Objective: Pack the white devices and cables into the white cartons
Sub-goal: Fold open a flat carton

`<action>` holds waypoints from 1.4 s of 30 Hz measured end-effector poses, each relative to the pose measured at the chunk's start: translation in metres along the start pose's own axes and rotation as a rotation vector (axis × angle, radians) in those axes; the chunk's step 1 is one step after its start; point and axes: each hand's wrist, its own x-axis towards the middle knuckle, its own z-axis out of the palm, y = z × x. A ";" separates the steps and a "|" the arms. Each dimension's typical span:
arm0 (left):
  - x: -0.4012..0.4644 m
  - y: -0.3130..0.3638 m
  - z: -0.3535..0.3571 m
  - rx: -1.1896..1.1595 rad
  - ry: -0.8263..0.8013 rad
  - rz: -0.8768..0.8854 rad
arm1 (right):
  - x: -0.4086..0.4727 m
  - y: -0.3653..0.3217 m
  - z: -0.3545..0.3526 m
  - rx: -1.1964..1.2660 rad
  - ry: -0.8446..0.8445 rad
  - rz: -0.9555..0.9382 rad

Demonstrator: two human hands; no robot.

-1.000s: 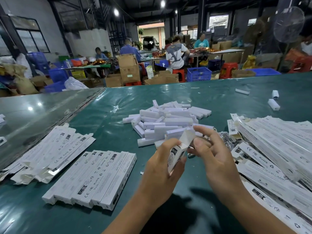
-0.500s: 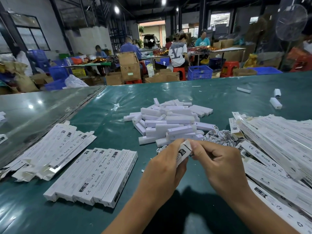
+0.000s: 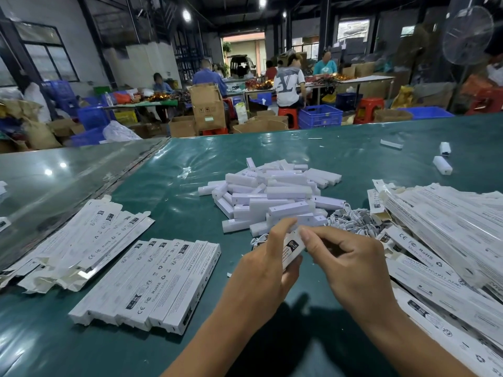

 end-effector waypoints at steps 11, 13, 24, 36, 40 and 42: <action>-0.005 -0.005 0.000 -0.136 0.001 -0.061 | 0.002 0.008 -0.002 -0.087 -0.133 -0.170; -0.004 -0.008 0.001 -0.136 -0.011 -0.089 | 0.000 0.007 -0.002 -0.047 -0.169 -0.115; -0.002 -0.011 0.005 -0.182 -0.118 -0.153 | 0.005 0.005 -0.001 0.048 -0.182 0.059; 0.007 -0.014 -0.008 -0.643 0.126 -0.397 | 0.025 0.024 -0.008 0.536 0.053 0.651; 0.005 -0.001 0.001 -0.686 0.257 -0.446 | 0.019 0.025 -0.004 0.467 0.082 0.594; 0.002 0.000 0.004 -0.658 0.257 -0.428 | 0.012 0.028 0.000 0.259 0.094 0.532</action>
